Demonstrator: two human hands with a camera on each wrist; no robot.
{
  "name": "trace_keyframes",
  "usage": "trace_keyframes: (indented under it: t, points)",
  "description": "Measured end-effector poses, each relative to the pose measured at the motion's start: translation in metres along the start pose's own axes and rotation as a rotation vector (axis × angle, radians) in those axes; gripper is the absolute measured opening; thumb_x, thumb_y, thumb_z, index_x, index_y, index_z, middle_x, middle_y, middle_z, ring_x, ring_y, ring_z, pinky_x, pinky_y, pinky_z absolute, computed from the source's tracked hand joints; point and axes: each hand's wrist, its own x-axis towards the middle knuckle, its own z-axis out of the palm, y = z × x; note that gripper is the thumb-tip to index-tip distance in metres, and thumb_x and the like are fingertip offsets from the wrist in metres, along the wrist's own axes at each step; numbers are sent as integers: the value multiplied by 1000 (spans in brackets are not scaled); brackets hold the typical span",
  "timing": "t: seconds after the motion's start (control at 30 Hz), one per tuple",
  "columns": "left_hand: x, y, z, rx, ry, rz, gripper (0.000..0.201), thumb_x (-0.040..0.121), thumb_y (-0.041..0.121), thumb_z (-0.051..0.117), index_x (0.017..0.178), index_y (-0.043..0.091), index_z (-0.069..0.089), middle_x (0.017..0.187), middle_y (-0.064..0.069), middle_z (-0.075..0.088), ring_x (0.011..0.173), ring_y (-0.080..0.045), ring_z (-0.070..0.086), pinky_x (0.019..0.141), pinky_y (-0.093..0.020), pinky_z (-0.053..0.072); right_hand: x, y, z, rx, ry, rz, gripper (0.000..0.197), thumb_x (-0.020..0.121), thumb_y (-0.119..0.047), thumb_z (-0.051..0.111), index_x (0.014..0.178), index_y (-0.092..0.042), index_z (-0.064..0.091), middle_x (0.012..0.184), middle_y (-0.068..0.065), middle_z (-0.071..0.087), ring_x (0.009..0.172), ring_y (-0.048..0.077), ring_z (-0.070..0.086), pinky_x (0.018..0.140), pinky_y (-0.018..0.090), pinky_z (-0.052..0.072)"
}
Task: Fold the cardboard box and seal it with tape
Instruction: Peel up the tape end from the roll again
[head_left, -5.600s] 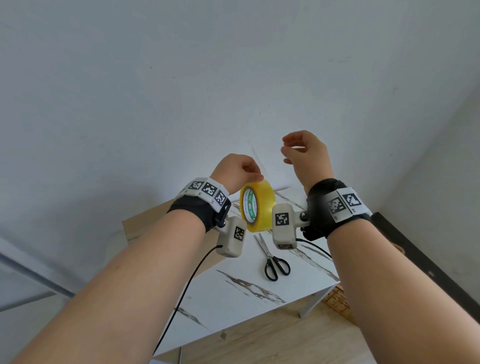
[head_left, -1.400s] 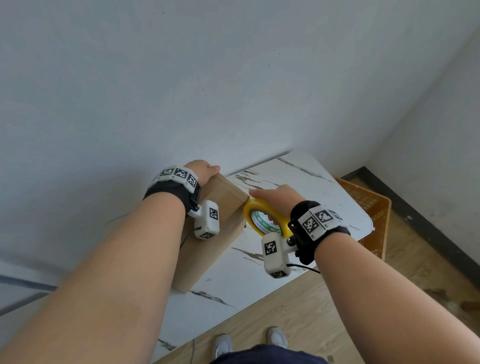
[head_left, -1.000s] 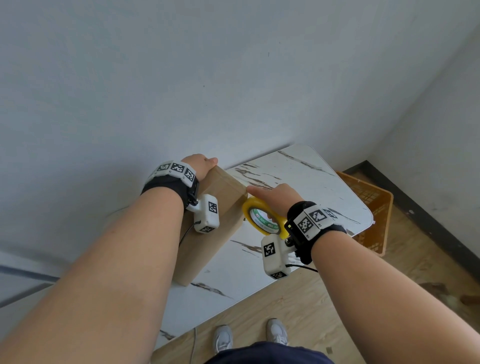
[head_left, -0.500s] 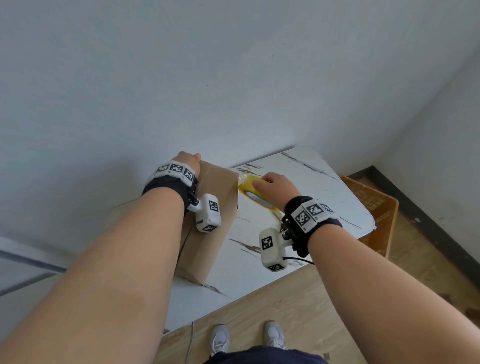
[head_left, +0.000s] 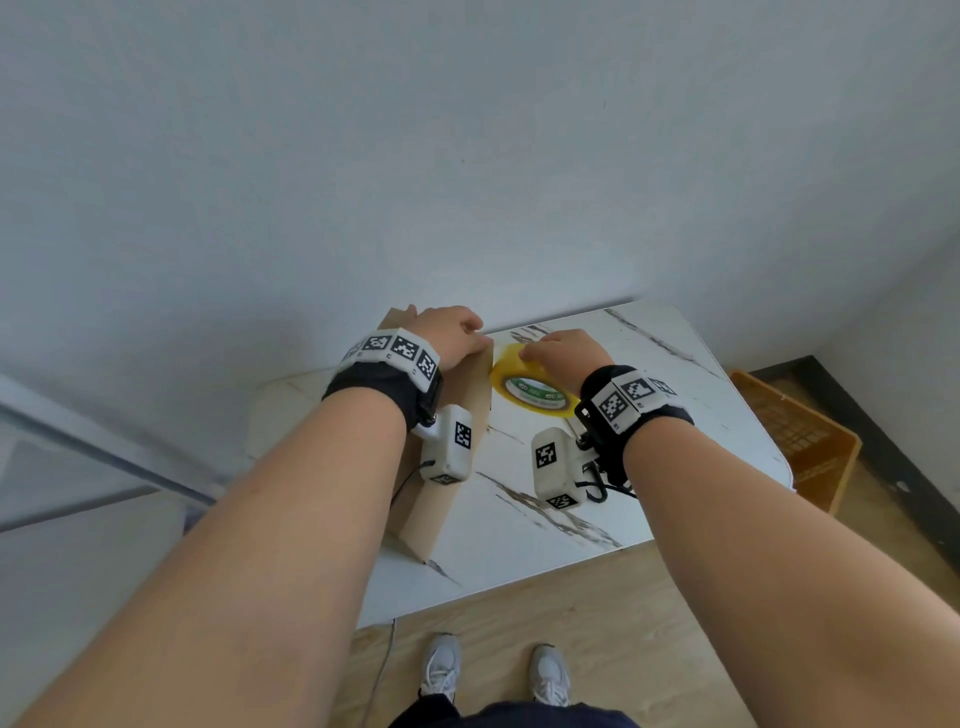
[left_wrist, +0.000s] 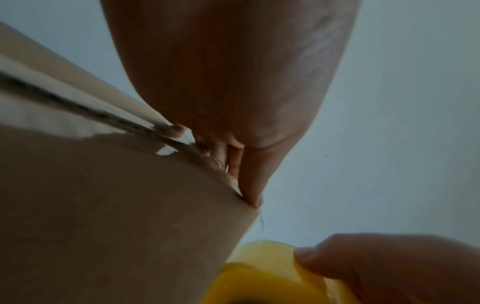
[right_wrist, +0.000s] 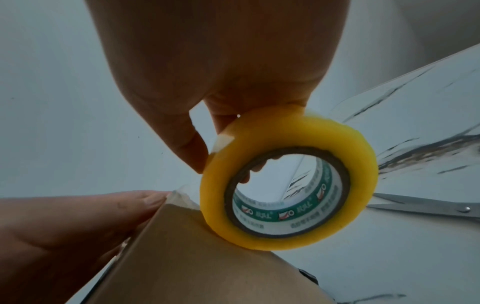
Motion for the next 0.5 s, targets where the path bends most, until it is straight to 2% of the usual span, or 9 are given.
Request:
trace_keyframes:
  t: [0.07,0.17,0.23,0.3,0.37,0.43,0.5]
  points:
    - [1,-3,2,11,-26,-14,40,97,45,39,133,30,49,138,3,52,134,-22,40,118,-44,2,5,-3,2,-12,7,-8,16,89,-30,57,89,-14,55,92,4,55,86,20,49,75,28,39]
    - [2,-4,4,53,-49,-28,38,99,43,32,131,36,51,140,3,50,134,-25,37,117,-48,3,9,-7,9,-79,-1,-31,24,87,-24,54,67,-13,47,70,2,47,69,20,44,58,26,33]
    - [1,-5,3,62,-54,-48,38,100,43,30,130,38,51,140,3,50,134,-26,37,117,-50,3,11,-6,13,-78,5,-42,30,86,-24,54,61,-15,41,63,-1,41,62,18,41,51,27,27]
    - [-1,-5,3,50,-49,-80,38,100,42,29,131,40,50,141,3,50,135,-26,36,117,-49,4,12,-3,12,-89,-7,-72,24,87,-29,55,71,-11,53,71,2,50,72,23,50,58,28,36]
    - [-2,-4,4,36,-36,-112,39,100,42,28,135,42,45,144,2,46,136,-27,34,117,-48,5,14,1,10,-94,-10,-121,28,89,-33,55,95,-7,65,89,7,61,88,26,58,74,33,45]
    - [-3,-3,6,33,-16,-144,40,99,43,28,138,43,39,145,0,45,137,-28,33,117,-46,8,14,6,8,-62,32,-150,34,89,-35,56,110,-9,65,102,9,64,98,26,60,85,37,48]
    - [-3,-3,9,10,18,-175,35,96,46,30,129,44,43,136,-2,55,129,-29,40,111,-45,17,15,13,8,-50,73,-172,37,89,-36,57,117,-12,62,110,8,64,103,25,60,87,36,48]
